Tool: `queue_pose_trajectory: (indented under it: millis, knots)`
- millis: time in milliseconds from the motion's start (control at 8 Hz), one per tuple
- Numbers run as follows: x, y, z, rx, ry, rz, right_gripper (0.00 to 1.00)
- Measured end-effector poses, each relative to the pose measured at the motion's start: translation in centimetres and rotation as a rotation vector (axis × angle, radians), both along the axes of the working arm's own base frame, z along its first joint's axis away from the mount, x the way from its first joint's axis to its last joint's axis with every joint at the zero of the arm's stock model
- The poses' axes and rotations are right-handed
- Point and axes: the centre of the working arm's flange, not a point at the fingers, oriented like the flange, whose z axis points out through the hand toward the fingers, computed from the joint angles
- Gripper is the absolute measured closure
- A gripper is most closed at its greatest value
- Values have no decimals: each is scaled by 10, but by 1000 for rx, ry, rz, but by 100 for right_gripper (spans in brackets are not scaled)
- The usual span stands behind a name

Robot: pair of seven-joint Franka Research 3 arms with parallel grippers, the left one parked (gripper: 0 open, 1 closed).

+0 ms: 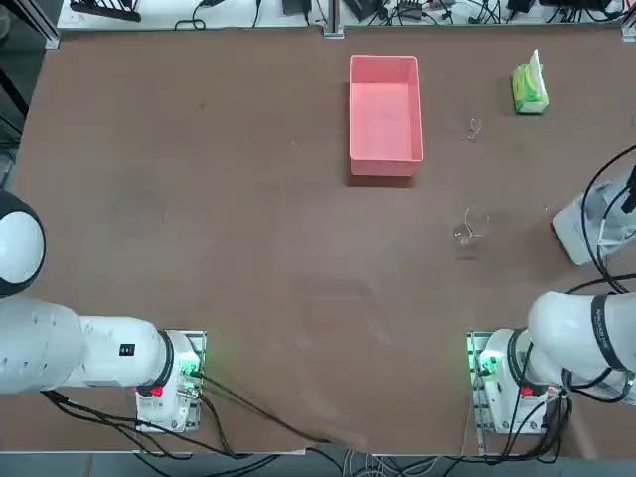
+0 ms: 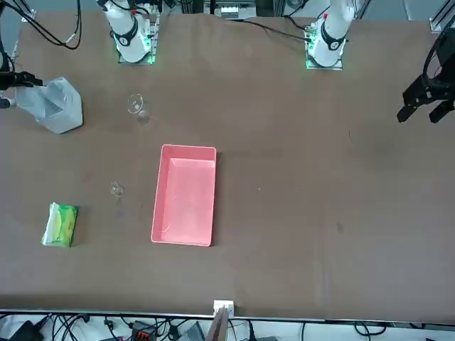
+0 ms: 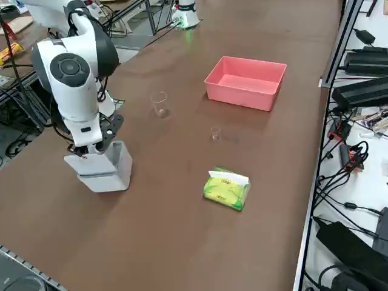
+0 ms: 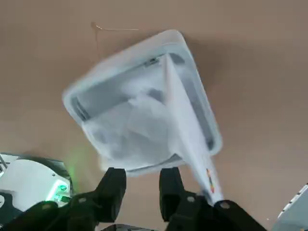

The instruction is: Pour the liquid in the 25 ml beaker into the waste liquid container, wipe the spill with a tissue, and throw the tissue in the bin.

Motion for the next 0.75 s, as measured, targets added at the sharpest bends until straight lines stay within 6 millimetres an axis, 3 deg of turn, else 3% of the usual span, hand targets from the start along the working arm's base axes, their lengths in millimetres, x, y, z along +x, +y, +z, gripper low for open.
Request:
queue_pose_trajectory:
  millis: [250,750]
  knots:
    - [2,-1,0,-3,-3,1,43]
    - [13,-1,12,-21,-28,14,37]
